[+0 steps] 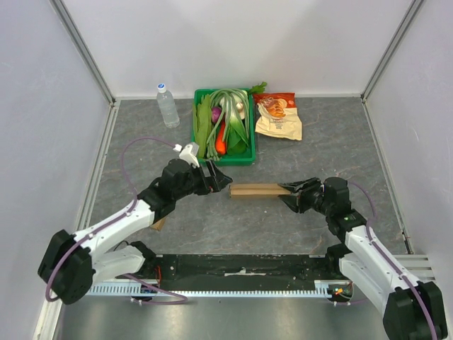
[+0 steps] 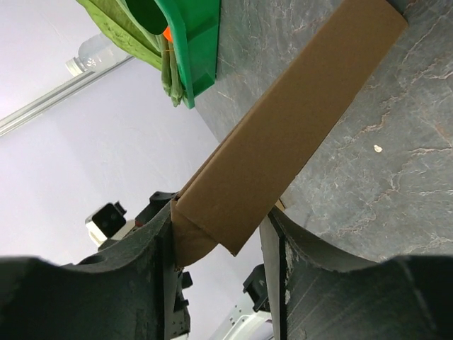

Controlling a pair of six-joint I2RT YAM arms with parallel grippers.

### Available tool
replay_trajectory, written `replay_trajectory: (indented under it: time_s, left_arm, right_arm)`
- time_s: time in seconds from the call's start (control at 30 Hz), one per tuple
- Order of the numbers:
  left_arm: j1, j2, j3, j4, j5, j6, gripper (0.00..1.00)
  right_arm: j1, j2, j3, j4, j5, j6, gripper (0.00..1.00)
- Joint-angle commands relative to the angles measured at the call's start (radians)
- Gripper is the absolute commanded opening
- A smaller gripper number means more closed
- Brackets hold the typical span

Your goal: Fold the paper box

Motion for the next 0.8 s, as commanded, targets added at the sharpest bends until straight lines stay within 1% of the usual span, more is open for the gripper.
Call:
replay_trajectory:
  time_s: [0.0,0.07,0.17,0.4,0.5,0.73,0.77]
  left_arm:
    - [0.014,0.114,0.069,0.113,0.164,-0.094,0.91]
    - [0.014,0.159,0.066,0.141,0.181,-0.111,0.91]
    - [0.014,0.174,0.037,0.213,0.186,-0.118,0.88]
    - [0.017,0.227,0.018,0.277,0.178,-0.120,0.77]
    - [0.025,0.263,0.020,0.308,0.186,-0.120,0.71]
    - [0.045,0.339,0.012,0.355,0.190,-0.120,0.61]
    - [0.046,0.354,0.012,0.362,0.192,-0.117,0.58]
  right_arm:
    - [-0.009,0.044,-0.002,-0.061,0.031,-0.028,0.50]
    - [-0.010,0.064,0.005,-0.058,0.030,-0.026,0.50]
    - [-0.012,0.090,0.019,-0.053,0.028,-0.014,0.50]
    - [-0.017,0.158,0.055,0.002,0.039,0.029,0.48]
    - [-0.018,0.215,0.073,0.039,0.031,0.038,0.48]
    - [-0.032,0.360,0.094,0.149,0.011,0.041,0.47]
    - [-0.033,0.373,0.096,0.159,0.011,0.035,0.46]
